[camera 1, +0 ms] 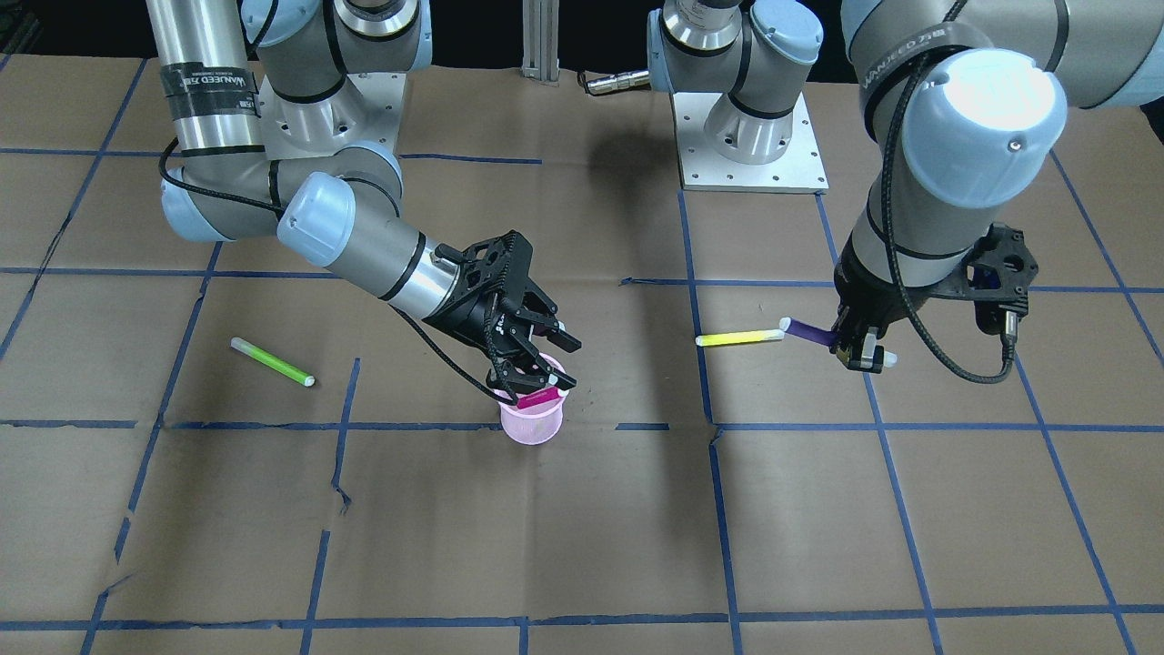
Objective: Insert purple and pink pens into pink cup
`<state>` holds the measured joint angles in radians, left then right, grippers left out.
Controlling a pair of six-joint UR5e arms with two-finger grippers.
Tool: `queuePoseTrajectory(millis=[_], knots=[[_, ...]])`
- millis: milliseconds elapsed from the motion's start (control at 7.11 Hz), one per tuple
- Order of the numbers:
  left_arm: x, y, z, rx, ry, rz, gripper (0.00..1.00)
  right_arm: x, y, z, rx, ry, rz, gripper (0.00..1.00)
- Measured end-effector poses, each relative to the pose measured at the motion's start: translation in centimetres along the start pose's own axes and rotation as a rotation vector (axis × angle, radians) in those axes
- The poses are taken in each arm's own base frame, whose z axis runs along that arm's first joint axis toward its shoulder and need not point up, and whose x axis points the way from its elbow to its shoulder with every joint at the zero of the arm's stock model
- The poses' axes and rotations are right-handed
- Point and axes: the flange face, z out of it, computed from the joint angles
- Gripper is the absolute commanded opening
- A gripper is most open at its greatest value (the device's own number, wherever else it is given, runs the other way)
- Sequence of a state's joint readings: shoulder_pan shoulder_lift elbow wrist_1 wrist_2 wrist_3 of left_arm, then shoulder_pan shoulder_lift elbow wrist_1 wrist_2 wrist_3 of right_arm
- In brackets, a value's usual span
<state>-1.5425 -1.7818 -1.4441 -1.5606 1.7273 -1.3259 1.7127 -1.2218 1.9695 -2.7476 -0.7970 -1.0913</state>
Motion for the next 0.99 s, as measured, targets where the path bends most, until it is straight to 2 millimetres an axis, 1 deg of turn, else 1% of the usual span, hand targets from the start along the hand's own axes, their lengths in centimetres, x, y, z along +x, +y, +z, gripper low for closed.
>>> queuePoseTrajectory(millis=[141, 281, 422, 563, 704, 844, 985], knots=[[-0.1, 0.2, -0.4, -0.019, 0.010, -0.058, 0.01, 1.1, -0.9, -1.1, -0.051, 0.020, 0.024, 0.99], [-0.3, 0.5, -1.1, -0.044, 0.027, -0.104, 0.01, 2.1, -2.5, -3.0, -0.140, 0.024, 0.064, 0.99], [-1.0, 0.8, -2.1, -0.071, 0.047, -0.133, 0.00, 2.9, -4.4, -6.0, -0.272, 0.013, 0.122, 0.99], [-1.6, 1.0, -2.9, -0.099, 0.066, -0.145, 0.01, 3.2, -5.6, -9.5, -0.417, 0.002, 0.199, 1.00], [-1.9, 1.2, -3.4, -0.115, 0.078, -0.149, 0.01, 3.8, -5.4, -13.3, -0.549, 0.025, 0.306, 1.00], [-2.0, 1.2, -3.6, -0.124, 0.083, -0.147, 0.01, 4.4, -4.7, -17.3, -0.644, 0.096, 0.456, 1.00], [-1.8, 1.4, -3.5, -0.143, 0.089, -0.142, 0.01, 4.5, -4.0, -21.0, -0.704, 0.201, 0.655, 1.00]])
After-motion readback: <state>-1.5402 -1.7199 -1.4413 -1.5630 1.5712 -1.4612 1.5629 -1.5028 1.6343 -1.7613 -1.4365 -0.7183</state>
